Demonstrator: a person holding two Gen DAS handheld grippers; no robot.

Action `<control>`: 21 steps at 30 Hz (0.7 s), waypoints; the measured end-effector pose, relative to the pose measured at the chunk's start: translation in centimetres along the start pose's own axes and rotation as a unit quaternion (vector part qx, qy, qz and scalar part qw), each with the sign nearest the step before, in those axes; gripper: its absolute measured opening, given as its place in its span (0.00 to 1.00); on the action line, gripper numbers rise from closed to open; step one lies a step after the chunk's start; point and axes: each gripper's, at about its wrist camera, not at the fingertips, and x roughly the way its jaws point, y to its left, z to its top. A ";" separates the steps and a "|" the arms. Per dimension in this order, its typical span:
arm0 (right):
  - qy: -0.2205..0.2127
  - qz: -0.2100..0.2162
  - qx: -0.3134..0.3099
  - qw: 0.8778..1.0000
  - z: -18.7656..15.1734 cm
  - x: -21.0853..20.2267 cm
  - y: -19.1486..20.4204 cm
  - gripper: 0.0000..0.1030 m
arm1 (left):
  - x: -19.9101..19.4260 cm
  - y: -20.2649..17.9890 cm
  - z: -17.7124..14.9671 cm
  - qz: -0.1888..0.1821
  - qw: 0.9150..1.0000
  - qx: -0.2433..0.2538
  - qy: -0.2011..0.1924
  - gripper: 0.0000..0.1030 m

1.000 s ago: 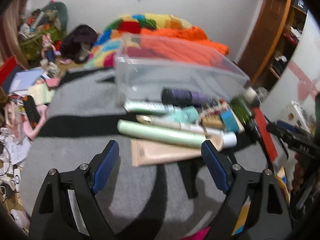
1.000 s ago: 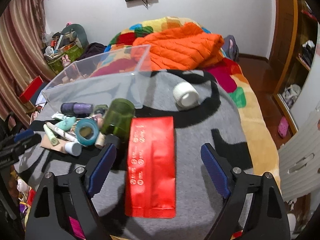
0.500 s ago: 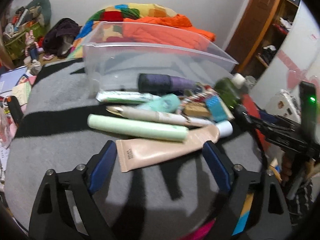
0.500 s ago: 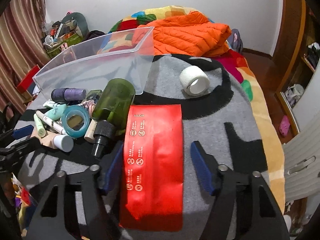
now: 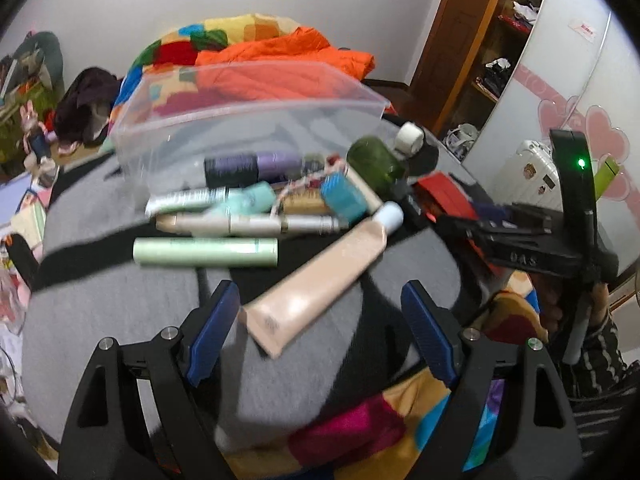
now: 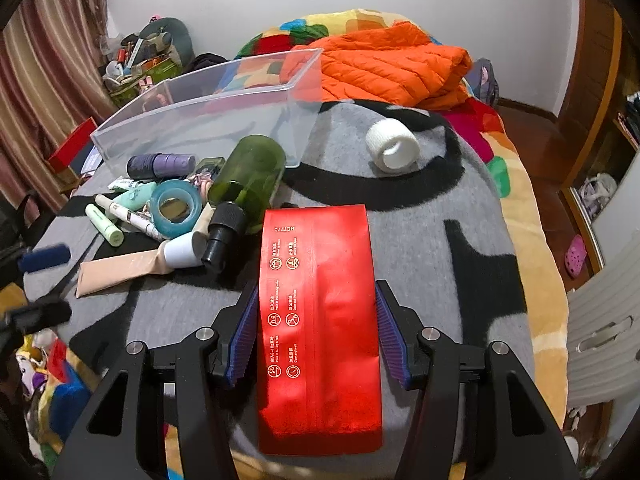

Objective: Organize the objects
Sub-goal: 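Grasp the beige tube with the left tool while the right tool grasps the red packet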

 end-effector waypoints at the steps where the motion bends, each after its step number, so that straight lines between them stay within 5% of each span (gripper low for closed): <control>1: -0.001 0.005 0.008 1.000 0.2 -0.2 -0.4 0.50 | 0.2 -0.2 0.4 -0.002 1.000 0.005 0.000 0.82; 5: -0.011 0.009 0.026 1.000 1.2 -0.2 -1.0 0.62 | 2.4 -1.4 1.9 -0.011 0.999 0.036 0.019 0.82; 10: -0.007 0.006 0.010 1.000 2.2 0.8 -0.4 0.63 | 5.7 -2.8 2.5 -0.006 0.995 0.077 0.057 0.76; 15: 0.003 0.001 0.003 1.000 2.2 2.1 -0.4 0.63 | 7.3 -3.8 2.6 -0.010 0.992 0.105 0.073 0.48; 18: -0.002 0.000 -0.002 1.000 2.0 2.1 -0.4 0.54 | 7.3 -4.2 2.7 -0.018 0.991 0.112 0.071 0.33; 21: -0.010 -0.003 -0.006 1.000 1.7 1.6 -0.4 0.49 | 6.9 -3.8 2.5 -0.029 0.992 0.099 0.068 0.27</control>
